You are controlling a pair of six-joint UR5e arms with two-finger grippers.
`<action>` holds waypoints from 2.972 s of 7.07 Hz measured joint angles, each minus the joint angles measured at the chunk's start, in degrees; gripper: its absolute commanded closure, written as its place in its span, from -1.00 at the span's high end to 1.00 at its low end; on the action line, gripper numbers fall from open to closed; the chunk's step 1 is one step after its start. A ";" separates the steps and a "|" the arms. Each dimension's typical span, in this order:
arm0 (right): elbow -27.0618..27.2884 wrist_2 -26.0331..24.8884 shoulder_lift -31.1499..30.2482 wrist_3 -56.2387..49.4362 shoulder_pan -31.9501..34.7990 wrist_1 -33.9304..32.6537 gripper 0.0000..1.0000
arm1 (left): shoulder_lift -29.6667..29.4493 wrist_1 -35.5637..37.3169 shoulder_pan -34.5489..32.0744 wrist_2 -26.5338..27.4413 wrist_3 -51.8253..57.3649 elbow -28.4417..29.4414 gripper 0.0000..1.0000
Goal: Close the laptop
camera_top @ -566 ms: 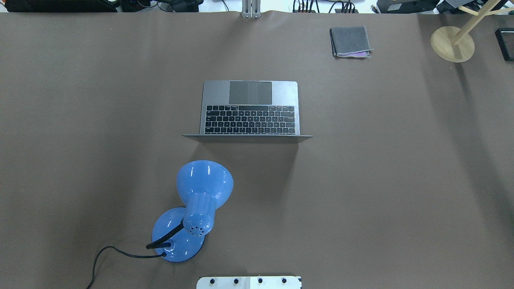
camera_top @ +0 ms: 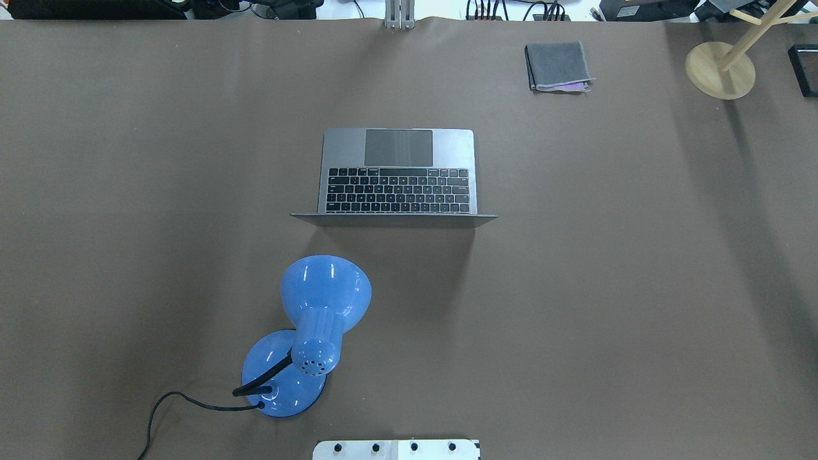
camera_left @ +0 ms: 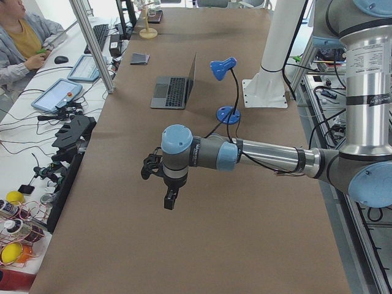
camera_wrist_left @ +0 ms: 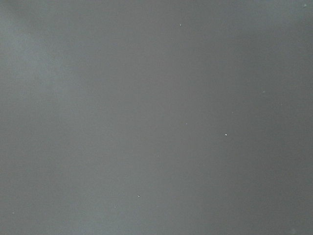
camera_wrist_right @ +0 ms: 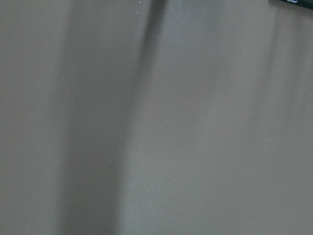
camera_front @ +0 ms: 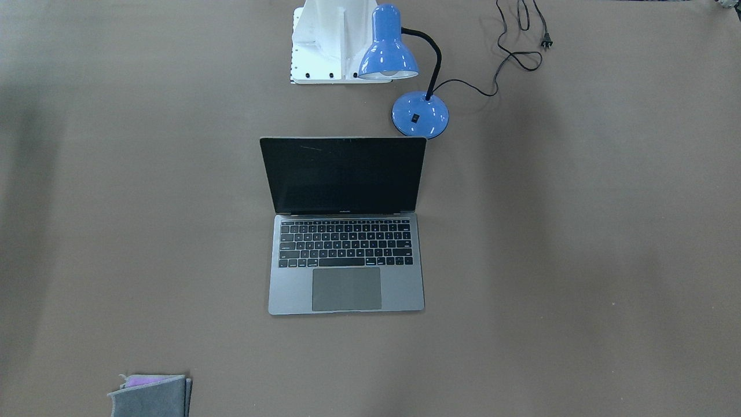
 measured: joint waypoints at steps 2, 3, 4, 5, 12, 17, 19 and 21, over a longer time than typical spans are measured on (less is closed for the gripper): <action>0.02 0.13 0.01 -0.22 -0.20 0.03 1.00 | 0.67 -1.34 0.03 -0.55 -0.01 0.01 0.95; 0.08 0.29 0.02 -0.41 -0.55 0.05 1.00 | 0.86 -1.63 0.03 -0.61 0.00 0.05 0.95; 0.09 0.54 0.02 -0.40 -0.96 0.03 1.00 | 0.92 -1.73 0.03 -0.63 0.03 0.07 0.95; 0.10 0.75 0.01 -0.31 -1.43 0.03 1.00 | 0.94 -1.90 0.03 -0.64 0.05 0.05 0.95; 1.03 3.83 0.07 -0.01 -3.22 0.07 1.00 | 1.18 -3.29 0.77 -1.54 -0.05 0.26 0.94; 13.30 3.64 0.48 24.36 -12.71 0.10 -0.82 | 0.66 -7.38 7.72 -4.99 -18.99 -4.67 -1.00; 21.00 1.91 2.09 40.56 -20.38 0.04 -1.00 | -1.63 -7.33 14.37 -5.13 -34.36 -9.74 -1.00; 25.20 1.15 6.68 55.68 -28.52 -0.01 -1.00 | -8.01 -7.22 23.57 -5.05 -53.05 -12.66 -1.00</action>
